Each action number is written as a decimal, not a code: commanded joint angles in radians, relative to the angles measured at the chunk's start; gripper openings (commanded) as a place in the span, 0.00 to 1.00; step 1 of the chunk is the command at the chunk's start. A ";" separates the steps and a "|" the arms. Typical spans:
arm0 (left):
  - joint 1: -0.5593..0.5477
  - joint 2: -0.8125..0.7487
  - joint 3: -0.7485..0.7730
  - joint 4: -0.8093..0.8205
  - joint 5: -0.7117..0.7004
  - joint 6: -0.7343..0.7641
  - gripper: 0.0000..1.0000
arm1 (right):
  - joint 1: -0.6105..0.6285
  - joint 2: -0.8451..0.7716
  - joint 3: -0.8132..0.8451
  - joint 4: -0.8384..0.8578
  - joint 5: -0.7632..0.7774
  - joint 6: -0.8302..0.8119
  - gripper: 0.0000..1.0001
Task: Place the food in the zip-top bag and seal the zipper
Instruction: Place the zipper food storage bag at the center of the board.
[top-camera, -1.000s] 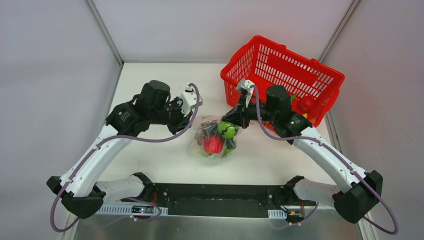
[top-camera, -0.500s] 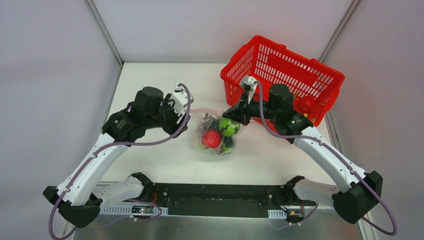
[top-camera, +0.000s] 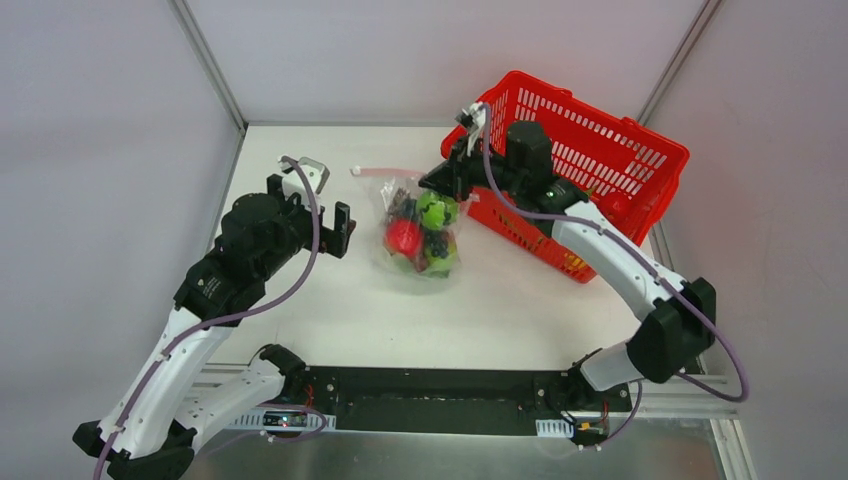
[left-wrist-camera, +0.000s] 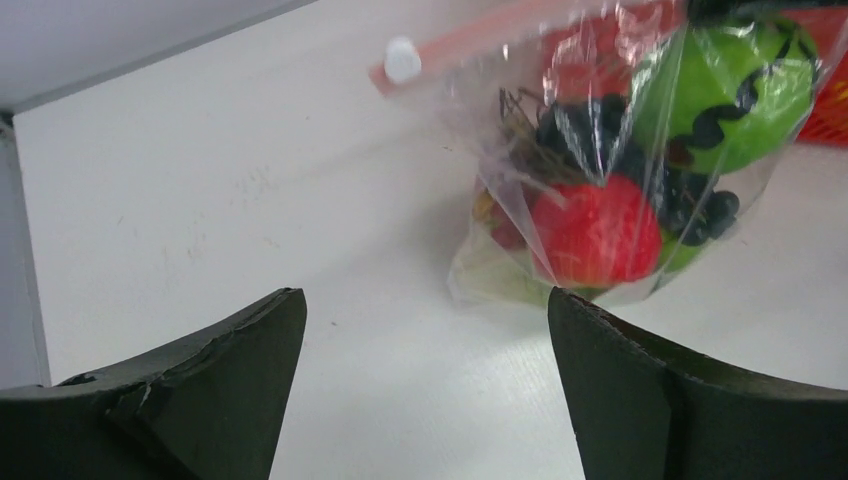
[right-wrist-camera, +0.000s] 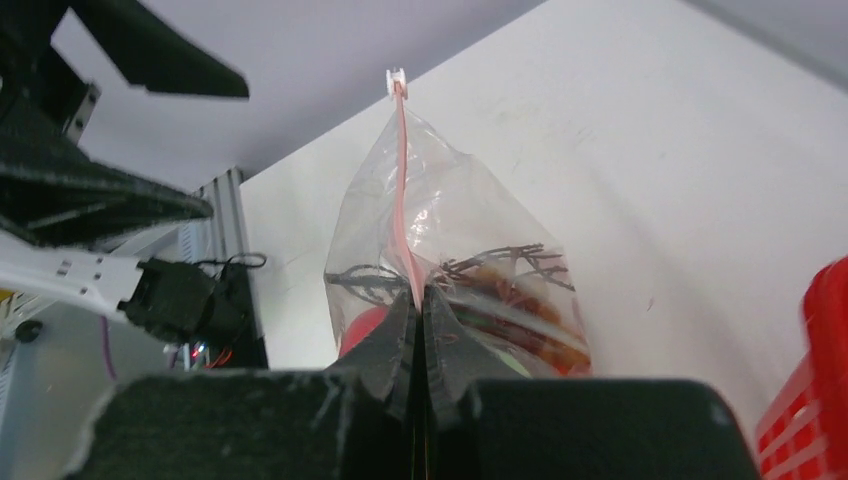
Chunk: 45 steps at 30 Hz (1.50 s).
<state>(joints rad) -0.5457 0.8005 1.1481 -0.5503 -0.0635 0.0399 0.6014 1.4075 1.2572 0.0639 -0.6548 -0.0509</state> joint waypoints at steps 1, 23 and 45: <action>0.024 -0.060 -0.062 0.079 -0.168 -0.088 0.95 | -0.028 0.099 0.251 0.051 0.008 -0.041 0.00; 0.062 -0.065 -0.056 0.122 -0.250 -0.137 0.99 | 0.195 0.035 0.071 -0.462 -0.300 -0.350 0.40; 0.070 0.015 -0.097 0.090 -0.145 -0.236 0.99 | 0.237 0.308 -0.083 -0.176 0.106 0.119 0.42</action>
<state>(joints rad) -0.4889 0.8104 1.0561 -0.4831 -0.2272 -0.1703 0.8211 1.6711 1.1072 -0.0704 -0.6472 0.0429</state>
